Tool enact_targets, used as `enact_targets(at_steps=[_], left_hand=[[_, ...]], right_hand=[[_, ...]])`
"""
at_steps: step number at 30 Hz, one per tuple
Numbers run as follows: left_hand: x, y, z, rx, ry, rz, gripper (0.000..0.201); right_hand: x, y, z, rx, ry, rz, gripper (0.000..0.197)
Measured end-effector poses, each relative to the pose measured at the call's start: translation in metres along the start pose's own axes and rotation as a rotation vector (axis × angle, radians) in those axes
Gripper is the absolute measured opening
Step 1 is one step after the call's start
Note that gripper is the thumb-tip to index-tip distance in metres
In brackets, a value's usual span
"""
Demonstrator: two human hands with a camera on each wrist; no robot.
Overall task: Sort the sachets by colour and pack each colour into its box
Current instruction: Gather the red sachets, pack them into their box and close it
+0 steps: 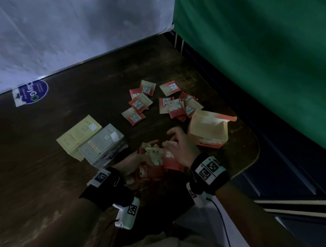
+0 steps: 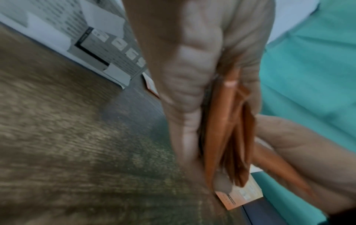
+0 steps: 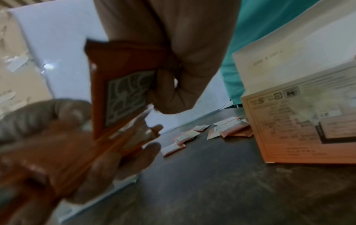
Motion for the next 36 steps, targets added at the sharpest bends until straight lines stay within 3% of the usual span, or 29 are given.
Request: enact_targets(at_steps=[4,7,9,14,16,18,20,22,23,27,30,34,36], left_hand=[[-0.012,0.003,-0.001,-0.027,-0.073,0.068,0.052],[-0.005,0.004,-0.008,-0.036,-0.049,0.044,0.029],[0.001,0.004,-0.009,-0.036,-0.038,0.037,0.024],[0.007,0.004,-0.008,-0.061,-0.037,0.090,0.035],[0.003,0.002,-0.006,-0.061,-0.051,0.108,0.024],[0.003,-0.002,-0.007,-0.042,-0.031,0.123,0.013],[0.007,-0.006,-0.004,-0.002,0.025,0.152,0.052],[0.020,-0.007,-0.003,0.013,0.090,0.147,0.088],[0.025,-0.007,-0.004,0.004,0.090,0.121,0.092],[0.030,-0.008,-0.004,-0.044,-0.021,0.074,0.056],[0.031,-0.006,-0.005,-0.069,-0.066,0.049,0.043],[0.034,-0.001,0.000,-0.061,-0.036,0.078,0.047],[0.038,-0.002,-0.001,-0.053,-0.012,0.074,0.036]], right_hand=[[0.000,0.013,-0.007,-0.070,0.099,0.176,0.016],[0.009,0.026,-0.015,-0.187,0.048,0.098,0.017],[0.016,0.033,-0.020,-0.265,-0.019,0.036,0.017],[0.011,0.022,-0.015,-0.162,-0.035,0.147,0.021],[0.010,0.020,-0.017,-0.119,0.125,0.153,0.045],[0.021,0.015,-0.027,-0.108,0.327,-0.026,0.085],[0.031,0.009,-0.039,-0.125,0.404,-0.237,0.117],[0.037,0.010,-0.043,-0.165,0.368,-0.278,0.126],[0.039,0.011,-0.044,-0.192,0.338,-0.238,0.125],[0.041,0.010,-0.040,-0.225,0.270,-0.062,0.119],[0.041,0.009,-0.039,-0.231,0.239,-0.003,0.122],[0.034,0.009,-0.037,-0.203,0.196,0.014,0.131],[0.032,0.007,-0.036,-0.199,0.192,0.001,0.130]])
Point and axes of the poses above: each hand's wrist, its own z-axis towards the middle knuckle, its own x-axis out of the palm, y = z × x, the point moved 10 cm from there along z, towards the middle knuckle, and after that the axes turned 14 degrees about x, right-handed, at the moved point
